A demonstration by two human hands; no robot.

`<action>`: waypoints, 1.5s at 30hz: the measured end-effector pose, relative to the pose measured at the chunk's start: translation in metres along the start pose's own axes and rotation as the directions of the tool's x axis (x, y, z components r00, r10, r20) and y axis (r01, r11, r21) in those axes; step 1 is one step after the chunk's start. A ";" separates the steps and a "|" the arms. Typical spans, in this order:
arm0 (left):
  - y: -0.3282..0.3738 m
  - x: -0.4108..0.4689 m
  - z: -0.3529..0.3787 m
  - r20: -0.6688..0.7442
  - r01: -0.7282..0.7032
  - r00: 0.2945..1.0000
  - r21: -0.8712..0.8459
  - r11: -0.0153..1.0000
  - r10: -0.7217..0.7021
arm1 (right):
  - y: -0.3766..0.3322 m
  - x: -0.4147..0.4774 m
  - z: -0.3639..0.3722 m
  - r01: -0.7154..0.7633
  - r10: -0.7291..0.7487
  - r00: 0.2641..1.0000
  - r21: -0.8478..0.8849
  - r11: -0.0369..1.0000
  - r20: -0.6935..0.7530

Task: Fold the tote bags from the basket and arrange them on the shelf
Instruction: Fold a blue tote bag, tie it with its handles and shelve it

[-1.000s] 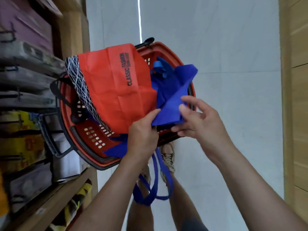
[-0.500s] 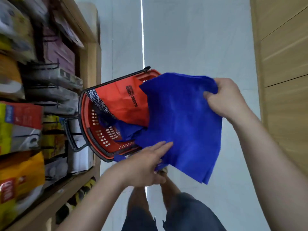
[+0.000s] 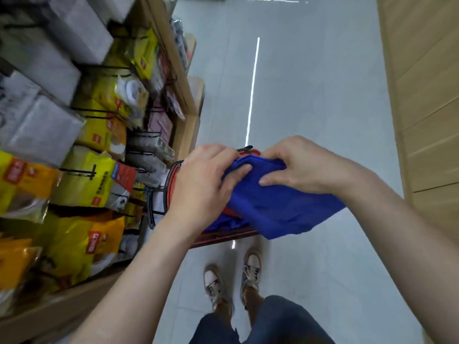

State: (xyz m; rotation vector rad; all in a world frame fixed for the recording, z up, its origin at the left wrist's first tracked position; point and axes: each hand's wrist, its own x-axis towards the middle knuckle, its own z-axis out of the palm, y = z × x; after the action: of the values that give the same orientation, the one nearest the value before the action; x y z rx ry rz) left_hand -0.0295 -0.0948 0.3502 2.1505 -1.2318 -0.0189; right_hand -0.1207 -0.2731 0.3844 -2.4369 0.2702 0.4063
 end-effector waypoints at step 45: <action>0.189 -0.501 -0.279 -0.813 0.489 -0.096 -0.541 0.684 -0.574 | -0.307 -0.067 0.280 -0.187 -0.394 0.838 0.877 0.443 0.378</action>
State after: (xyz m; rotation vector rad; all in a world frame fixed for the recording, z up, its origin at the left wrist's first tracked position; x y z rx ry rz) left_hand -0.3653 0.3759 0.5250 1.7382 0.5068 0.8648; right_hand -0.1553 0.1458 0.3736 -1.1653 0.0312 0.6622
